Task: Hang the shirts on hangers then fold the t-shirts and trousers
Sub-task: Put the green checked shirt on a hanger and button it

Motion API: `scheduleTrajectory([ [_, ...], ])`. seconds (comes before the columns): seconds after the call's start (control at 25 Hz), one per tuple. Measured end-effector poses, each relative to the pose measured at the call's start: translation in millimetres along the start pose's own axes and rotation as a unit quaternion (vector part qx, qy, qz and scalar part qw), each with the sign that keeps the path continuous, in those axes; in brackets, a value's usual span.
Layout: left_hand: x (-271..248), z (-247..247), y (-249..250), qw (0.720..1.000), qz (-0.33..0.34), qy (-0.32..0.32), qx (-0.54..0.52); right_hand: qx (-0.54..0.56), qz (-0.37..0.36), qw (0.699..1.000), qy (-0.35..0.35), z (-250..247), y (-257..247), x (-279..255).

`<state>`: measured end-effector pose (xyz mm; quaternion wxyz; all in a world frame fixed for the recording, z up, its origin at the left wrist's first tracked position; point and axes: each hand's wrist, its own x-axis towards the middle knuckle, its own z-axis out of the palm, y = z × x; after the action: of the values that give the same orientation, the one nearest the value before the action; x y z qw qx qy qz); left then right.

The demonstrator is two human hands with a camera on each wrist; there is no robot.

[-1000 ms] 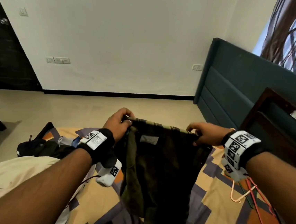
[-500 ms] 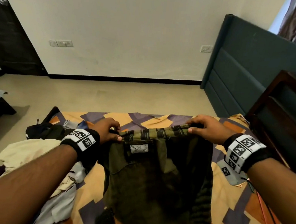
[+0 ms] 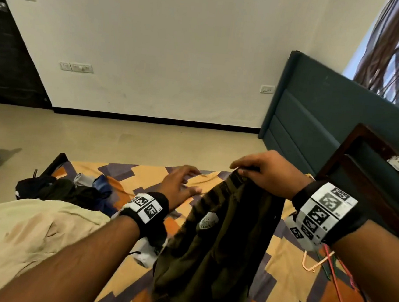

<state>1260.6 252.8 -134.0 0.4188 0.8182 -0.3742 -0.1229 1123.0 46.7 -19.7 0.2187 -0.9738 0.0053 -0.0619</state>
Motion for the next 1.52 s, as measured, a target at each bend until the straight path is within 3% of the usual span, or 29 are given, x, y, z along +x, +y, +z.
scheduleTrajectory([
  [0.16, 7.3, 26.1, 46.1, 0.978, 0.030, -0.040, -0.205, -0.141, 0.026, 0.990, -0.005, -6.3, -43.1, 15.1],
  [0.36, 13.3, 48.7, 47.8, 0.950, 0.026, -0.046, -0.308, -0.204, 0.046, 0.977, -0.041, -18.6, -59.2, 14.9],
  [0.68, 9.0, 53.7, 53.6, 0.960, 0.070, -0.039, -0.268, -0.187, 0.121, 0.973, -0.050, -24.0, -38.3, -17.6],
  [0.76, 3.5, 56.9, 55.7, 0.973, 0.080, -0.042, -0.214, -0.188, 0.131, 0.969, -0.093, -24.9, -28.1, -30.8],
  [0.88, -3.0, 70.4, 71.5, 0.981, 0.079, -0.050, -0.169, -0.273, 0.095, 0.946, -0.146, -8.6, -10.2, -42.4],
  [0.92, -2.7, 74.4, 75.7, 0.983, 0.074, -0.046, -0.159, -0.247, 0.085, 0.956, -0.135, -1.6, -4.7, -43.5],
  [1.0, -4.6, 82.7, 85.9, 0.988, 0.047, -0.029, -0.143, -0.088, 0.090, 0.987, -0.105, 6.1, 11.8, -49.5],
  [1.12, -8.5, 90.5, 90.4, 0.993, 0.015, -0.007, -0.117, 0.041, 0.073, 0.992, -0.092, 8.9, 40.0, -56.0],
  [1.32, -24.9, 138.5, 56.8, 0.993, -0.075, -0.090, -0.002, -0.016, -0.007, 0.989, -0.148, 20.6, 67.3, -62.3],
  [1.44, -37.8, 170.3, 46.8, 0.992, -0.116, -0.040, -0.021, -0.049, -0.029, 0.981, -0.188, 24.2, 83.4, -69.1],
  [1.52, -39.8, 182.0, 54.0, 0.994, -0.103, 0.022, -0.020, -0.068, -0.032, 0.974, -0.215, 19.6, 91.6, -75.3],
])
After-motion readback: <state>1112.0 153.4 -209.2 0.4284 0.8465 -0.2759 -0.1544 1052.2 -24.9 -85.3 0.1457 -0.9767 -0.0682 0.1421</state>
